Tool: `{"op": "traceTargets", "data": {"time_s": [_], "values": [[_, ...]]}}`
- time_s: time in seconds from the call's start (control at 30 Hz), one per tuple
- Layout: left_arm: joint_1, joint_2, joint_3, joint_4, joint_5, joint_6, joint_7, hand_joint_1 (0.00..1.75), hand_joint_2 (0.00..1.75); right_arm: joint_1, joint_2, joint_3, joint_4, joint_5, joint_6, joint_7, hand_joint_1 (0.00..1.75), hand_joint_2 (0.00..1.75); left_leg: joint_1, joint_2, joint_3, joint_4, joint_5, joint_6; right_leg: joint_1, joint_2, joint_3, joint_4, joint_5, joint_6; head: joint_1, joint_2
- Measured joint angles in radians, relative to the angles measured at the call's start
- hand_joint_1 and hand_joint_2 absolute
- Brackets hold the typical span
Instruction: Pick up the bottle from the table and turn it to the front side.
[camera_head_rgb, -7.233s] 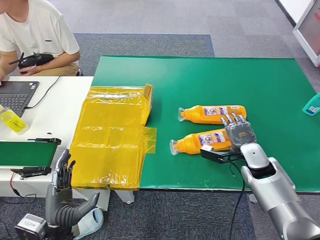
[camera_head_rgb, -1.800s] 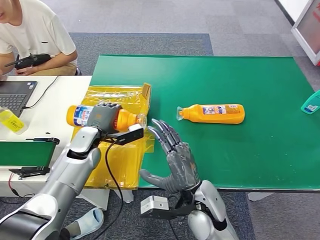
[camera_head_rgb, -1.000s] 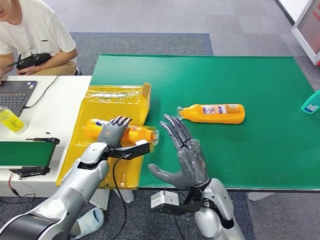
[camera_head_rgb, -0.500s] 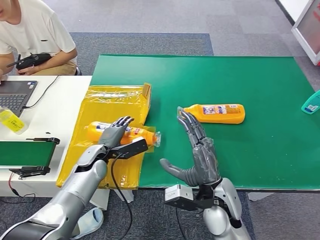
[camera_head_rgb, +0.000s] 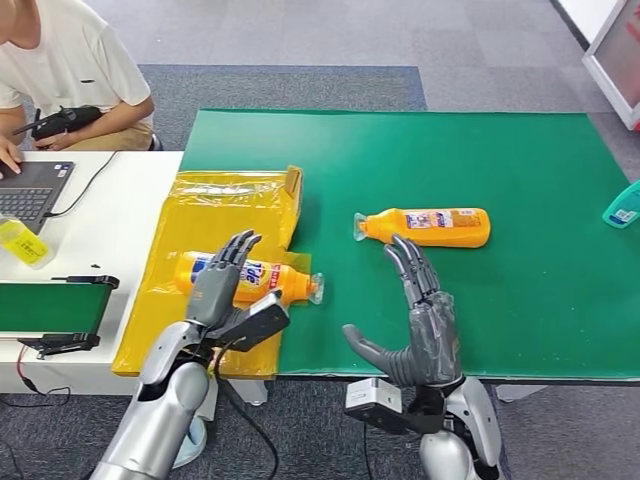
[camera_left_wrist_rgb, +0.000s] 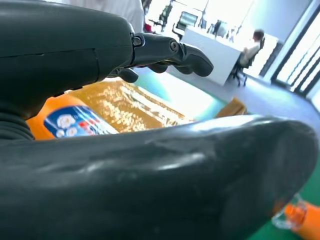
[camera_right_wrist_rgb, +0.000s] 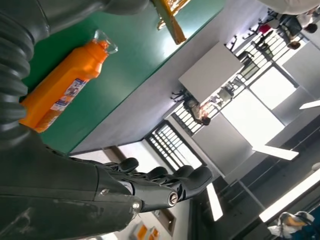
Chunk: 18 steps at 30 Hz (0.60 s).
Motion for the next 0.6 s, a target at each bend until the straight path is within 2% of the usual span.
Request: {"op": "traceTargets", "data": {"time_s": [0.1, 0.17, 0.2, 0.27, 0.33, 0.4, 0.47, 0.6], "values": [[0.121, -0.01, -0.027, -0.151, 0.068, 0.057, -0.052, 0.0, 0.0, 0.038, 0.004, -0.013, -0.028, 0.016, -0.014, 0.011, 0.0, 1.75, 0.0, 0.0, 0.0, 0.0, -0.001, 0.0, 0.0, 0.0, 0.0, 0.0, -0.001, 0.0, 0.0, 0.0], [0.209, -0.016, -0.034, -0.264, 0.257, 0.051, -0.146, 0.0, 0.0, 0.063, 0.005, -0.018, -0.047, -0.042, 0.024, 0.014, 0.0, 1.75, 0.0, 0.0, 0.0, 0.0, -0.003, 0.0, 0.0, 0.0, 0.0, 0.0, -0.002, -0.001, 0.0, 0.0], [0.252, -0.017, -0.032, -0.318, 0.394, 0.015, -0.205, 0.0, 0.0, 0.073, 0.005, -0.022, -0.054, -0.122, 0.083, 0.012, 0.0, 1.75, 0.0, 0.0, 0.0, 0.0, -0.003, 0.0, 0.0, 0.0, 0.0, 0.0, -0.003, -0.001, 0.0, 0.0], [0.333, -0.017, -0.014, -0.414, 0.661, -0.116, -0.314, 0.0, 0.0, 0.088, 0.005, -0.041, -0.061, -0.367, 0.264, 0.004, 0.0, 1.75, 0.0, 0.0, 0.0, 0.0, -0.005, 0.0, 0.0, 0.0, 0.0, 0.0, -0.004, -0.001, 0.0, 0.0], [0.399, -0.018, 0.019, -0.481, 0.821, -0.257, -0.391, 0.0, 0.0, 0.095, 0.005, -0.074, -0.061, -0.609, 0.434, -0.007, 0.0, 1.75, 0.0, 0.0, 0.0, 0.0, -0.005, 0.0, 0.0, 0.0, 0.0, 0.0, -0.006, 0.0, 0.0, 0.0], [0.448, -0.021, 0.057, -0.517, 0.888, -0.354, -0.431, 0.0, 0.0, 0.097, 0.006, -0.116, -0.058, -0.756, 0.53, -0.02, 0.0, 1.75, 0.0, 0.0, 0.0, 0.0, -0.005, 0.0, 0.0, -0.001, 0.001, 0.0, -0.006, 0.001, 0.0, 0.0], [0.481, -0.032, 0.094, -0.537, 0.929, -0.421, -0.448, 0.0, 0.0, 0.097, 0.012, -0.165, -0.055, -0.849, 0.584, -0.027, 0.0, 1.75, 0.0, 0.0, 0.001, 0.0, -0.005, 0.0, 0.0, 0.0, 0.001, 0.0, -0.006, 0.001, 0.0, 0.0], [0.524, -0.06, 0.161, -0.561, 0.954, -0.488, -0.465, 0.0, 0.0, 0.095, 0.034, -0.258, -0.055, -1.044, 0.664, -0.002, 0.0, 1.75, 0.0, 0.0, 0.001, 0.0, -0.005, 0.001, -0.001, 0.0, 0.002, 0.0, -0.005, 0.001, 0.0, 0.0]]}}
